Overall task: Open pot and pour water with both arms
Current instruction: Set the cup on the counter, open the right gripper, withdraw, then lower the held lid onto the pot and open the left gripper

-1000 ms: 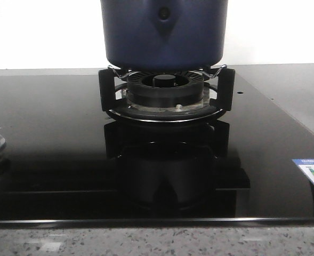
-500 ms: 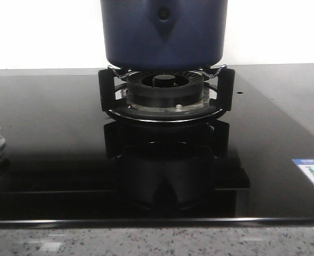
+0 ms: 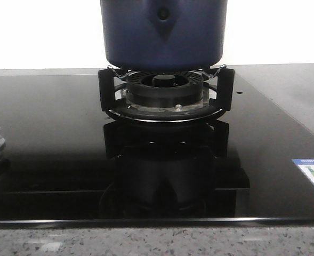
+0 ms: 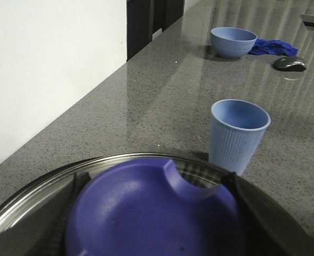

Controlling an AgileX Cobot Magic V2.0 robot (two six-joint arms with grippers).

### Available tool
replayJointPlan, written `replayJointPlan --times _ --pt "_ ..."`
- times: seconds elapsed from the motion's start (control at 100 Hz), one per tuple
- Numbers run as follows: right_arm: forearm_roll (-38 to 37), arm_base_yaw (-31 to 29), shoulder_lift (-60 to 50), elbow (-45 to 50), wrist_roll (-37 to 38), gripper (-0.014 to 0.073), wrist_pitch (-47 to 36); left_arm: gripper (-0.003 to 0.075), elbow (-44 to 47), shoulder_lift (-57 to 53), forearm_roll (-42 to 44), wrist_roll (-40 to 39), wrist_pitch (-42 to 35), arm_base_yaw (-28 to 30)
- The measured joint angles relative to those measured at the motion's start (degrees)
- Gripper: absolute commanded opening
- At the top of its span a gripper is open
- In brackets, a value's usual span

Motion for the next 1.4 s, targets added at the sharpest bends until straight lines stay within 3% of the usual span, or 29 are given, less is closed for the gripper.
replayJointPlan --times 0.56,1.4 --pt "-1.1 0.0 0.0 0.0 0.3 -0.0064 0.4 0.0335 0.0 3.3 -5.5 5.7 -6.6 -2.3" --pt "-1.2 0.0 0.0 1.7 0.3 -0.0064 1.4 0.0335 -0.5 4.8 -6.6 7.9 -4.2 -2.3"
